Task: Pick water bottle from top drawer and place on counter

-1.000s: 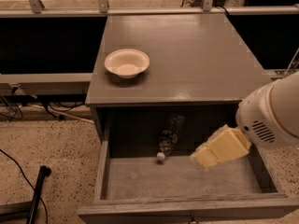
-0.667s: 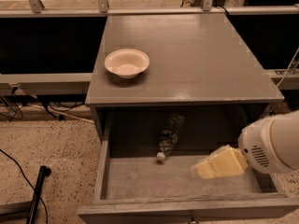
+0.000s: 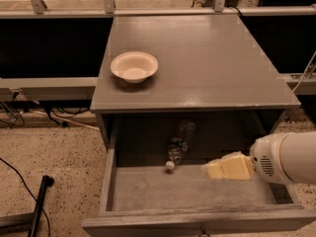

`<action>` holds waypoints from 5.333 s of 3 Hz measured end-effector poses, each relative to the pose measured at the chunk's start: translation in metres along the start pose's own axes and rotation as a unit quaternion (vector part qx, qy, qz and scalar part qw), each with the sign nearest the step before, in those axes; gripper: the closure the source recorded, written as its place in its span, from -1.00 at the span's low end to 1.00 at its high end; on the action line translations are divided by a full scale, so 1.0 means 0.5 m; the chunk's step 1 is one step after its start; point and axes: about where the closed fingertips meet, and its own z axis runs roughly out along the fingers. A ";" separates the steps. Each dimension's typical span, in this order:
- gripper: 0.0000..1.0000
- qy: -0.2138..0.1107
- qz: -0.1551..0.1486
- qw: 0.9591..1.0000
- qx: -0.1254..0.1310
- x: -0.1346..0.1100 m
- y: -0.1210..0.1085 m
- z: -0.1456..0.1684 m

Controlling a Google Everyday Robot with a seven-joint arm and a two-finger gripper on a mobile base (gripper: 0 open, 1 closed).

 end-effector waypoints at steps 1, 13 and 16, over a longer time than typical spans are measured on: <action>-1.00 0.000 0.000 1.000 0.000 0.000 0.001 0.000; -0.06 0.039 0.184 0.982 0.018 -0.066 -0.072 0.532; 0.52 -0.026 0.179 0.982 -0.062 -0.125 0.045 0.361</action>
Offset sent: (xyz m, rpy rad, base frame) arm 0.0404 0.0062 -0.0396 0.1395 0.0729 -0.0810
